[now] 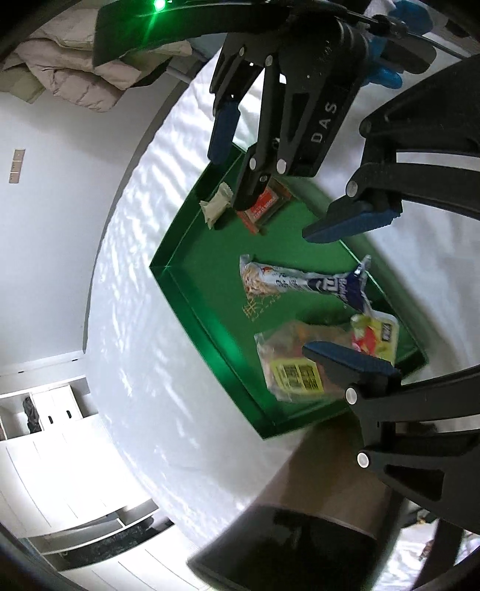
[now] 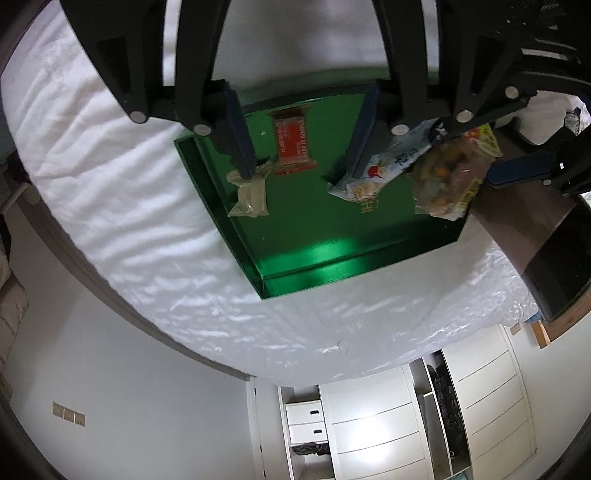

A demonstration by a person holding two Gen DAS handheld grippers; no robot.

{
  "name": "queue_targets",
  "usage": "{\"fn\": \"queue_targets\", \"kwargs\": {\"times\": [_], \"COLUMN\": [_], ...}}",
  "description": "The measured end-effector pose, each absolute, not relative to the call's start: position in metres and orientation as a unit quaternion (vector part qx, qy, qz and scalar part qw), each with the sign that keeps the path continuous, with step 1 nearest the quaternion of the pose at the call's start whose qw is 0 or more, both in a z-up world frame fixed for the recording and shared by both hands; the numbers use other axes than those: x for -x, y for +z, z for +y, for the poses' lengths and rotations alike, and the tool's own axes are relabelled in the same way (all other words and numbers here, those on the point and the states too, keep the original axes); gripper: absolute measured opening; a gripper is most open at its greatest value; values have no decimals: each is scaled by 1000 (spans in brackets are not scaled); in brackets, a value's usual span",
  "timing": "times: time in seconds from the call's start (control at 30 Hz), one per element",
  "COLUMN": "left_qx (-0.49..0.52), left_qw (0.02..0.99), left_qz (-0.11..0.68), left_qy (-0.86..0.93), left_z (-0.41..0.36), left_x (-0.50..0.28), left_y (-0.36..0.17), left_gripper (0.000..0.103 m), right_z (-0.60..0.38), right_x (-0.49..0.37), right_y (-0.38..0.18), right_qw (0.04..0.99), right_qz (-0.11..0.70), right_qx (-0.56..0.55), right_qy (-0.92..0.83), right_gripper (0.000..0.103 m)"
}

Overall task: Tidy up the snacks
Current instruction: 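Move both tools back toward the chip bags on the bed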

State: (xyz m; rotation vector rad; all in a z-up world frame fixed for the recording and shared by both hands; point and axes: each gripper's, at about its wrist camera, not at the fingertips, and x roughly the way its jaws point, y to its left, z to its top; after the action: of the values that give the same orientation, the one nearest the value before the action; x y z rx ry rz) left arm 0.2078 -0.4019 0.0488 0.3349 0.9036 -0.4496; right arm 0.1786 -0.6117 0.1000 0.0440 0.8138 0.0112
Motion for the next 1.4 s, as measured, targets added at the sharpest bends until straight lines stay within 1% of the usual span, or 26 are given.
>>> {"fn": "queue_targets", "kwargs": {"times": [0.33, 0.53, 0.63, 0.83, 1.0, 1.23, 1.4], "left_qx": [-131, -107, -102, -88, -76, -47, -22], "left_qw": [875, 885, 890, 900, 909, 916, 914], "left_qz": [416, 411, 407, 402, 395, 393, 404], "left_qy": [-210, -193, -180, -144, -109, -67, -29], "left_z": [-349, -290, -256, -177, -110, -29, 30], "left_x": [-158, -114, -94, -55, -24, 9, 29], "left_y": [81, 93, 96, 94, 92, 80, 63], "left_gripper": [51, 52, 55, 56, 56, 56, 56], "right_z": [-600, -589, -577, -540, -507, -462, -421], "right_x": [-121, -64, -37, 10, 38, 60, 65], "right_y": [134, 154, 162, 174, 185, 193, 191], "right_qw": [925, 932, 936, 940, 944, 943, 940], "right_qz": [380, 360, 350, 339, 330, 332, 340], "right_qx": [-19, -44, -36, -5, -5, -6, 17], "right_qy": [-15, -21, -22, -21, -8, 10, 29], "right_gripper": [103, 103, 103, 103, 103, 103, 103]}}
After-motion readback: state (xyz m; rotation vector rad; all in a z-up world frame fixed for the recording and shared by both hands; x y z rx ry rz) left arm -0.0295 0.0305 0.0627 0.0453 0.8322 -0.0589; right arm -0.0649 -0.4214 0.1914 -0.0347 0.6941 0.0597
